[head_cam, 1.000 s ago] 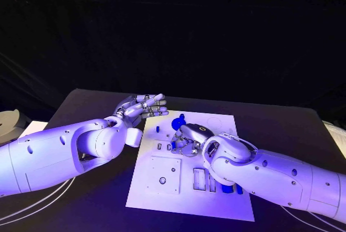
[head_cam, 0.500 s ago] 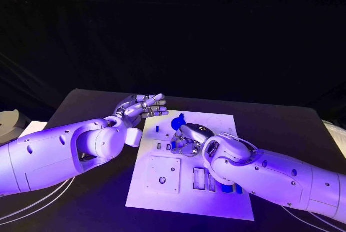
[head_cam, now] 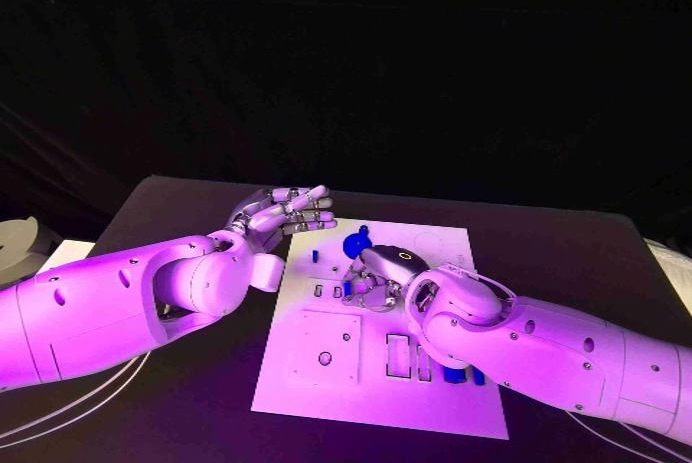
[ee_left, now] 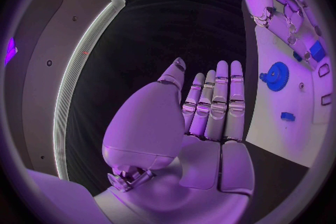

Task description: Assemble the parts on the task board

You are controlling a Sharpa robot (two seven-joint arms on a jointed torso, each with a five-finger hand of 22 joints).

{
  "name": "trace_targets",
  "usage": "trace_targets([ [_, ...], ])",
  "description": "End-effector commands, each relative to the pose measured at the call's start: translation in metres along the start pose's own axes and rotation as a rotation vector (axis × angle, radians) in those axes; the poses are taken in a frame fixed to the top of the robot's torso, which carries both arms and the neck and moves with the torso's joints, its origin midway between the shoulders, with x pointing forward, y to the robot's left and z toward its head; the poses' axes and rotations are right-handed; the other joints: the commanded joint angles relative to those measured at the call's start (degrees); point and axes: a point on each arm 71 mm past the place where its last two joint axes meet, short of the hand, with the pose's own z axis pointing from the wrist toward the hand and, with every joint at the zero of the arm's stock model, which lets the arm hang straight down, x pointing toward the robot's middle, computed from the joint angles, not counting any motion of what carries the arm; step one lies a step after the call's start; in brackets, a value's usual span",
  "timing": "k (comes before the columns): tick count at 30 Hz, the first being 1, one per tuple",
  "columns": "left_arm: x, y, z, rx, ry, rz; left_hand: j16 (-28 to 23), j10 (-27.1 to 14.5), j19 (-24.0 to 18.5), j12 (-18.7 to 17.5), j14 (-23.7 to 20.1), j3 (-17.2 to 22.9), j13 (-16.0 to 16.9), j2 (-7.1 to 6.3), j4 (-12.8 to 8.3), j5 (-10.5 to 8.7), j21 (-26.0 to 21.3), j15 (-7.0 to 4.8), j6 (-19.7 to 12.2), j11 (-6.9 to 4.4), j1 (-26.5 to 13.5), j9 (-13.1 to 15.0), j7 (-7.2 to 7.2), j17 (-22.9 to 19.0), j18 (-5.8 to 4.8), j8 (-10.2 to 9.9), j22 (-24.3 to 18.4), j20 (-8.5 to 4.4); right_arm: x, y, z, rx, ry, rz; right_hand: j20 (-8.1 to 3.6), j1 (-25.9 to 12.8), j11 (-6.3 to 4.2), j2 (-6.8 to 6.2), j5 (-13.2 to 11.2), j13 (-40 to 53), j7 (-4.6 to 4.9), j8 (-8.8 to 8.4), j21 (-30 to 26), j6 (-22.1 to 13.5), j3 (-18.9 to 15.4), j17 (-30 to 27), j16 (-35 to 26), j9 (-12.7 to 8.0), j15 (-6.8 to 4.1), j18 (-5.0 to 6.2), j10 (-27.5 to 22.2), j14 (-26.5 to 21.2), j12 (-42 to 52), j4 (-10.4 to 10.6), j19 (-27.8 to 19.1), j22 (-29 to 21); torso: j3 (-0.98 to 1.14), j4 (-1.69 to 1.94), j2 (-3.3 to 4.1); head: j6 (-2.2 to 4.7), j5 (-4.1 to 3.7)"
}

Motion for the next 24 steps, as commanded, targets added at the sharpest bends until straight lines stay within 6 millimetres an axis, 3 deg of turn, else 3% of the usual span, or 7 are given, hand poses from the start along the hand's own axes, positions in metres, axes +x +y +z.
trace_targets([
  [1, 0.0024, -0.0009, 0.0003, 0.006, 0.021, -0.009, -0.4, -0.1, 0.1, -0.3, 0.1, 0.0, 0.0, 0.16, -0.4, -0.28, -0.3, 0.17, -0.2, 0.15, 0.5, 0.0, 0.12, 0.1, 0.69, -0.2, -0.1, 0.29, 0.0124, -0.0063, -0.0027, 0.042, 0.077, -0.035, 0.22, -0.3, 0.06, -0.28, -0.1, -0.1, -0.09, -0.16, -0.3, -0.5, -0.3, 13.5, -0.2, -0.1, 0.28, -0.33, -0.3, 5.7, -0.4, 0.1, 0.4, 2.3, -0.04, 0.02, -0.03, -0.05, -0.03],
  [15, 0.0019, -0.0010, 0.0000, 0.006, 0.020, -0.009, -0.4, -0.1, 0.1, -0.3, 0.1, -0.1, 0.0, 0.17, -0.4, -0.28, -0.3, 0.17, -0.2, 0.16, 0.5, 0.0, 0.14, 0.1, 0.69, -0.2, -0.1, 0.29, 0.0122, -0.0052, -0.0035, 0.043, 0.071, -0.041, 0.30, -0.5, 0.14, -0.59, -0.2, -0.5, -0.03, -0.21, -0.4, -0.5, -0.5, 13.3, -0.4, -0.1, 0.36, -0.29, -0.6, 5.6, -0.9, 0.3, 0.3, 2.1, -0.03, -0.03, 0.00, -0.04, 0.00],
  [24, 0.0020, -0.0010, -0.0001, 0.006, 0.021, -0.010, -0.5, -0.2, 0.1, -0.3, 0.1, -0.1, 0.0, 0.18, -0.5, -0.29, -0.3, 0.19, -0.2, 0.19, 0.4, 0.0, 0.18, 0.1, 0.69, -0.2, -0.1, 0.30, 0.0096, -0.0055, -0.0036, 0.052, 0.032, -0.034, 0.87, -2.4, 0.89, -3.24, -0.6, -3.1, 0.72, -1.48, -1.1, -3.7, -2.6, 13.1, -0.5, -0.7, 0.98, -0.05, -2.7, 5.6, -4.7, 2.4, -0.3, 0.9, -0.02, 0.02, 0.03, -0.02, -0.17],
])
